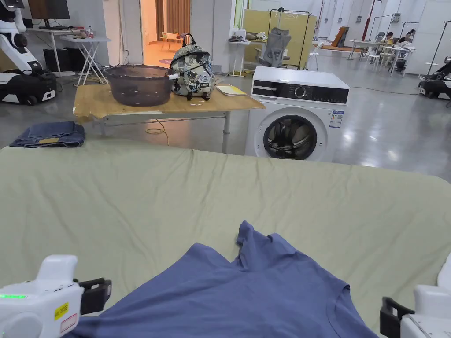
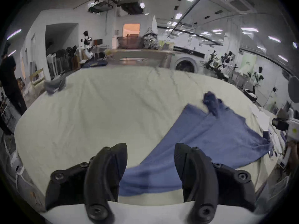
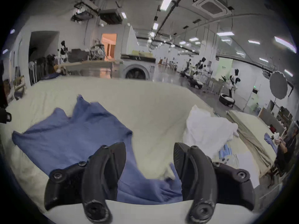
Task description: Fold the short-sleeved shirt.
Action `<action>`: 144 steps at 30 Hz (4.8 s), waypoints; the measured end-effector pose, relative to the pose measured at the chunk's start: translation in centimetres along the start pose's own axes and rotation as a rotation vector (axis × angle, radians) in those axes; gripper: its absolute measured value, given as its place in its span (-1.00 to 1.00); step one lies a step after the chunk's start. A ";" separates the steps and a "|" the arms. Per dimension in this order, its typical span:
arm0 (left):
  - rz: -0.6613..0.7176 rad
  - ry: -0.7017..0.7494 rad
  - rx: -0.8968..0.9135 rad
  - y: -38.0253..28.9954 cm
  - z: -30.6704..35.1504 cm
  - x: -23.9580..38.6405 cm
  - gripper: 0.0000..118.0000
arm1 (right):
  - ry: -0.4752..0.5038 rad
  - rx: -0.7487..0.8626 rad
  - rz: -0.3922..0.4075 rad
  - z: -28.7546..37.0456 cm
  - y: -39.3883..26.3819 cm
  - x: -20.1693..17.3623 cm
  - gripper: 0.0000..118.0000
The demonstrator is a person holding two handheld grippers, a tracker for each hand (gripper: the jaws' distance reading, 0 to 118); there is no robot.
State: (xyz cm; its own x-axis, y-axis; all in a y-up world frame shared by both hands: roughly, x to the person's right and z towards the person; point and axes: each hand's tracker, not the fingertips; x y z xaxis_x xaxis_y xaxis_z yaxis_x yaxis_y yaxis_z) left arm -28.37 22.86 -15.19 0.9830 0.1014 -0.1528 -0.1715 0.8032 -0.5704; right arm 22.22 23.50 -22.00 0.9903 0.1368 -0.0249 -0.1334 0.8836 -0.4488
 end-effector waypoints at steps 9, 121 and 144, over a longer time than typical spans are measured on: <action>-0.139 -0.005 0.249 3.1 0.4 8.6 -0.93 | 0.065 0.212 -0.024 -0.3 0.9 -6.1 -0.93; 0.088 0.078 -0.073 5.1 -2.4 -5.9 -0.95 | 0.228 -0.082 -0.010 -16.7 15.8 -4.0 -0.99; -0.095 0.015 0.317 37.5 2.4 4.2 -0.95 | -0.060 0.358 -0.101 -5.8 35.2 6.5 -0.99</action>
State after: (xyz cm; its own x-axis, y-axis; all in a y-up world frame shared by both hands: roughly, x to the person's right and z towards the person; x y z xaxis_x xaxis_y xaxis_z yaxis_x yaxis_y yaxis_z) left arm -30.53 54.80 -35.33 0.9923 0.0104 -0.1237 -0.0478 0.9518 -0.3031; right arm 24.22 52.91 -43.12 0.9965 0.0578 0.0607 -0.0512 0.9931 -0.1056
